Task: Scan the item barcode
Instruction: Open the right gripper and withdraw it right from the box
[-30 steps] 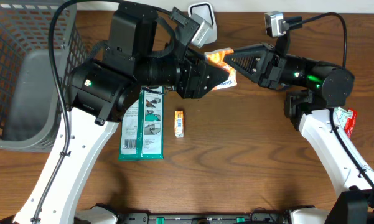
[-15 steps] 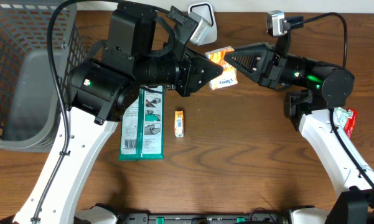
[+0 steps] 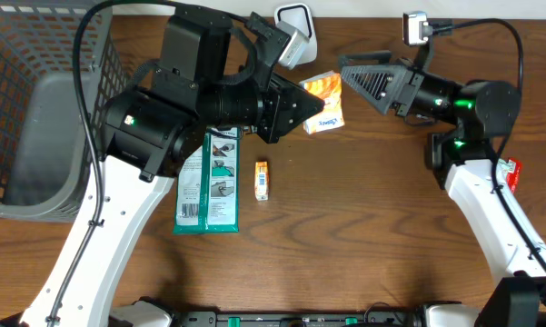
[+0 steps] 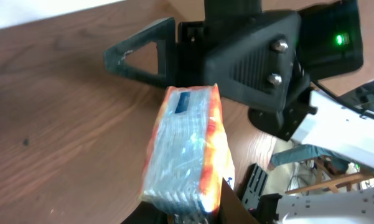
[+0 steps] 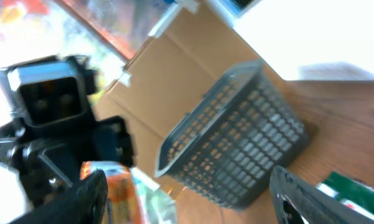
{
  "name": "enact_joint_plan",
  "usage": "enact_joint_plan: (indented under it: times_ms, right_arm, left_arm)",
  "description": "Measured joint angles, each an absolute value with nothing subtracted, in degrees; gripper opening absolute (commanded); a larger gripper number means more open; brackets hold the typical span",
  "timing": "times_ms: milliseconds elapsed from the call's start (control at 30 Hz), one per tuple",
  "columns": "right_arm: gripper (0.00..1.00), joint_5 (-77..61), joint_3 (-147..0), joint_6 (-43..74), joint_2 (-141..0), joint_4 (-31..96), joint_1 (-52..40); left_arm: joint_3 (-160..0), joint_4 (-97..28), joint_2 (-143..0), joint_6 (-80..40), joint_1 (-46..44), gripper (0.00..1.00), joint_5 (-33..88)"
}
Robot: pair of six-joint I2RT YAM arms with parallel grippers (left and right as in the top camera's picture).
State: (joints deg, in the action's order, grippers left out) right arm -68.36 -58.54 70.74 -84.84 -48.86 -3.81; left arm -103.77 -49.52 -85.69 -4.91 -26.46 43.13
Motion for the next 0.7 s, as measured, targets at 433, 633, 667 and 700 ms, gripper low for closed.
enact_joint_plan:
  times_ms: [433,633,667,700]
  right_arm:
    - [0.73,-61.8,-58.65,39.44,-84.79,9.98,-4.49]
    - [0.74,-45.87,-58.52,28.97,-84.79,23.46,-10.37]
    - [0.73,-43.92,-58.52,27.59,-84.79,23.79,-11.66]
    - [0.71,-42.35,-58.52,26.35,-84.79,23.88,-12.97]
  left_arm:
    - [-107.15,-60.93,-87.37,-10.59,-26.48,0.07,26.04]
    - [-122.43,-72.36,-95.74,-10.15,-26.48,0.07,20.64]
    - [-124.27,-73.14,-97.1,-9.87,-26.48,0.07,20.49]
    - [-125.43,-73.6,-98.35,-9.08,-26.48,0.07,20.67]
